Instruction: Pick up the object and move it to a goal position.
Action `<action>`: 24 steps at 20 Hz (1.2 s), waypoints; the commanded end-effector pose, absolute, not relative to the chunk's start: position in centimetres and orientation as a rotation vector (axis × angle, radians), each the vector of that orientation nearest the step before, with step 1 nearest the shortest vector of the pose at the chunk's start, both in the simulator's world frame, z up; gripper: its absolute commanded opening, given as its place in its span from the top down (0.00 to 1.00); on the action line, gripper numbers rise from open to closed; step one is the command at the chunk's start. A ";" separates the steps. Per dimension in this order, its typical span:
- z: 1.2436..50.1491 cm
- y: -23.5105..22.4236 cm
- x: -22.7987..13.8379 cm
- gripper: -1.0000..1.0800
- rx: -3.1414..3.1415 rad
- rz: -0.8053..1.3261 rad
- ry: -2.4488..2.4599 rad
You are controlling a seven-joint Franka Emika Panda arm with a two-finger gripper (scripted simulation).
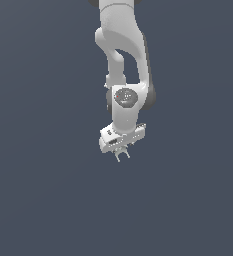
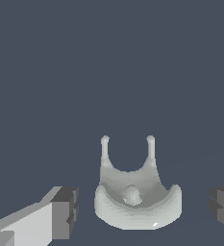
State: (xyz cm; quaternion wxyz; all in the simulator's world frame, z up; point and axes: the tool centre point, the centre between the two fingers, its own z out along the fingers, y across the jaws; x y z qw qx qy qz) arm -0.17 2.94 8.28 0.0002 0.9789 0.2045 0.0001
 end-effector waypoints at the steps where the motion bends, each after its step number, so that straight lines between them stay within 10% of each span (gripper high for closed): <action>1: 7.2 3.0 -0.2 0.04 3.075 -0.001 0.644; 11: 4.0 3.0 -0.2 0.04 3.074 0.000 0.649; 12: 4.0 3.0 -0.2 1.00 3.074 0.000 0.649; 24: 4.2 3.0 -0.2 1.00 3.073 0.004 0.649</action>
